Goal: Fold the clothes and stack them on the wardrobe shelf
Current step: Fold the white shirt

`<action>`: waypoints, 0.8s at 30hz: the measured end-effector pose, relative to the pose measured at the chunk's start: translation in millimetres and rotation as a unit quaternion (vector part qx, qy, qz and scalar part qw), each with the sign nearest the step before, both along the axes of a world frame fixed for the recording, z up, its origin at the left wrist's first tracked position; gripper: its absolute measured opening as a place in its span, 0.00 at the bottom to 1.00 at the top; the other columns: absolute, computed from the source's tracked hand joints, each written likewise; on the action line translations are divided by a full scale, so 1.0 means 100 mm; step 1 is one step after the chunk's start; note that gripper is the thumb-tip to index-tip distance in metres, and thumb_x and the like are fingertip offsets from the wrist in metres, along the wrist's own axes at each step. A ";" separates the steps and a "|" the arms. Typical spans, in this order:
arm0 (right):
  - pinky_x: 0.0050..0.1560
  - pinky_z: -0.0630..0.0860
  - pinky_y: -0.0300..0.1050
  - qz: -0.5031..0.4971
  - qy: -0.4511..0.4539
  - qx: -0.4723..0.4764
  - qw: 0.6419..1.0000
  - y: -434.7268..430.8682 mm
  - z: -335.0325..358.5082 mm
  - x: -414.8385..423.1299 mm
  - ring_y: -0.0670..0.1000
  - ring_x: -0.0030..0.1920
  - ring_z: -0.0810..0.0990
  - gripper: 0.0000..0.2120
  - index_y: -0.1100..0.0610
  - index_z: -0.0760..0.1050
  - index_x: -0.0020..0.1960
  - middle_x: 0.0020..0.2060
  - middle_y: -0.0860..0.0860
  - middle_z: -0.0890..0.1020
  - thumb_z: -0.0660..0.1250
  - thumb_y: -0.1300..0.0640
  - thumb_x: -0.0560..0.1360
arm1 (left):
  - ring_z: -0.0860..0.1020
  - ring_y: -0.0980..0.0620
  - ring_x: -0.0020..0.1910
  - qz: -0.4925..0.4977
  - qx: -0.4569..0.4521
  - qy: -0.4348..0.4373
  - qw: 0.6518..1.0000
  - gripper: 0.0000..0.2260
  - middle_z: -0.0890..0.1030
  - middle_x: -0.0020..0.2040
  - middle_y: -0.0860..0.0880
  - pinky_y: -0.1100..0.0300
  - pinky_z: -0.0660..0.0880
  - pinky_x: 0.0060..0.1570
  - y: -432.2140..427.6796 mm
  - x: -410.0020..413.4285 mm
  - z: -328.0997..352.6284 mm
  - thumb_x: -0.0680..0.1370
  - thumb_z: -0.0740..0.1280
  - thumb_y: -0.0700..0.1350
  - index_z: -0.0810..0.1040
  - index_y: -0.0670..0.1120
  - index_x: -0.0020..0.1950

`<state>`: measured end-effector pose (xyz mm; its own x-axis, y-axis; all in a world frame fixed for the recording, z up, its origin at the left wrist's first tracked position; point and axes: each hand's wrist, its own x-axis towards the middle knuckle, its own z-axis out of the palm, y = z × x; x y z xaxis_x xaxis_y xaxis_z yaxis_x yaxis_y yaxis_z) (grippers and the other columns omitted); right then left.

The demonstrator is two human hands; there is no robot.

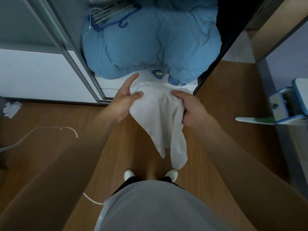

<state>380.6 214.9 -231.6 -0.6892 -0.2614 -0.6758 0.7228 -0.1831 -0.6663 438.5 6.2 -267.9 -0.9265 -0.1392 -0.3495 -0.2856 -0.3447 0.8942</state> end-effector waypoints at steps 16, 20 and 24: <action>0.65 0.77 0.55 0.082 0.167 0.057 0.981 -0.17 0.00 0.22 0.53 0.60 0.82 0.26 0.55 0.74 0.68 0.60 0.52 0.83 0.77 0.59 0.72 | 0.83 0.45 0.58 -0.006 0.056 -0.038 0.998 0.11 0.85 0.56 0.45 0.53 0.81 0.55 0.04 -0.13 0.31 0.81 0.67 0.42 0.81 0.47 0.63; 0.62 0.79 0.54 0.027 0.151 0.025 0.988 -0.14 0.02 0.22 0.55 0.57 0.84 0.21 0.58 0.76 0.67 0.58 0.56 0.84 0.74 0.64 0.74 | 0.82 0.47 0.58 -0.040 -0.005 0.007 0.999 0.18 0.82 0.61 0.47 0.55 0.81 0.55 0.05 -0.05 0.28 0.77 0.72 0.39 0.78 0.54 0.64; 0.59 0.80 0.55 0.042 0.137 0.025 0.989 -0.13 0.03 0.21 0.56 0.58 0.83 0.21 0.56 0.74 0.67 0.58 0.56 0.83 0.73 0.62 0.76 | 0.81 0.46 0.56 0.010 -0.105 0.021 0.994 0.17 0.80 0.61 0.47 0.57 0.81 0.50 0.10 -0.03 0.25 0.77 0.68 0.33 0.82 0.56 0.53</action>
<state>401.5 201.7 -228.2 -0.8254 -0.2956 -0.4810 0.5258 -0.0922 -0.8456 435.2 16.6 -242.9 -0.9361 -0.2230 -0.2719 -0.2417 -0.1537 0.9581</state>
